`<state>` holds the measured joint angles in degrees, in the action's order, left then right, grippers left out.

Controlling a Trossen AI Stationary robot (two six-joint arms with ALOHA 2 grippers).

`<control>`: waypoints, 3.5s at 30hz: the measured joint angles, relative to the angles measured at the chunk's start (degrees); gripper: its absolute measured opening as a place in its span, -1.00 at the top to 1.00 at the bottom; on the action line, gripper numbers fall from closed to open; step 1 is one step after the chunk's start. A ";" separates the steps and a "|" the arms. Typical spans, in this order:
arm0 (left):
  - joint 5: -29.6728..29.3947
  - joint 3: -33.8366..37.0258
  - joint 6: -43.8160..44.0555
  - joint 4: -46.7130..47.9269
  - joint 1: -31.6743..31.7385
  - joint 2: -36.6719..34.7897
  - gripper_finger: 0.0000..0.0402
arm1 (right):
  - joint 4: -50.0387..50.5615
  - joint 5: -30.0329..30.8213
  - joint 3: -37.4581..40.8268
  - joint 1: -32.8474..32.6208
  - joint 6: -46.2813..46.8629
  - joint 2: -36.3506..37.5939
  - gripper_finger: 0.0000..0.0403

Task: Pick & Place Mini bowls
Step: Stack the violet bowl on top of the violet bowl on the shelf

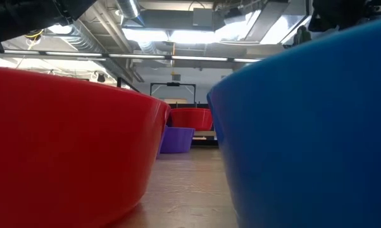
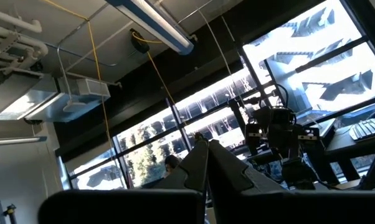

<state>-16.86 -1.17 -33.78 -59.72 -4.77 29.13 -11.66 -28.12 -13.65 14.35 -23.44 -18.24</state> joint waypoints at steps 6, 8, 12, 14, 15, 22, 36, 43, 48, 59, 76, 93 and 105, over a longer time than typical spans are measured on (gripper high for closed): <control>0.00 0.00 0.00 0.00 0.00 0.02 0.97 | -0.53 -0.02 -0.02 0.00 -0.72 0.00 0.96; 0.00 0.00 0.00 0.00 0.00 0.00 0.96 | -0.46 0.00 -0.04 0.00 -0.83 0.00 0.93; 0.00 0.00 0.00 0.00 0.02 0.02 0.96 | -0.45 -0.01 -0.02 0.00 -0.83 -0.02 0.92; 0.00 0.00 0.00 0.00 0.00 0.02 0.98 | -0.45 0.00 -0.04 0.00 -0.83 -0.01 0.93; 0.00 0.00 0.00 0.00 0.02 0.00 0.98 | -0.44 0.00 -0.04 0.00 -0.83 -0.02 0.94; 0.00 0.00 0.01 0.00 0.01 0.00 0.96 | -0.34 -0.01 -0.03 0.00 -0.82 -0.02 0.97; 0.00 0.00 0.13 0.00 0.00 0.01 0.96 | -0.59 -8.80 -0.04 -0.04 0.91 -2.55 0.96; 1.75 0.00 0.04 -0.02 0.00 0.00 0.98 | -3.45 -4.39 -0.04 -0.07 0.48 -6.60 0.98; 1.68 0.00 -1.28 -0.02 0.01 0.00 0.96 | -6.10 -6.37 -0.03 -0.07 -0.33 -9.64 0.96; 2.96 0.00 -3.33 -0.04 0.02 0.02 0.99 | -12.68 -6.97 -0.63 -0.09 -2.17 -20.71 0.98; 3.65 0.00 -5.90 -2.15 0.01 0.09 0.99 | -19.67 -4.48 -2.20 -0.04 6.36 -21.00 0.98; -20.27 -28.98 18.61 55.42 -1.11 22.29 0.99 | -16.88 0.09 -3.15 0.13 7.78 -19.50 0.98; -13.12 -50.11 48.82 101.79 -9.09 46.04 0.66 | -17.18 0.09 -3.15 0.11 8.45 -19.50 0.98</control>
<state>-29.98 -51.28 15.04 42.07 -13.87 75.17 -28.84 -28.03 -16.80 14.46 -14.98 -37.74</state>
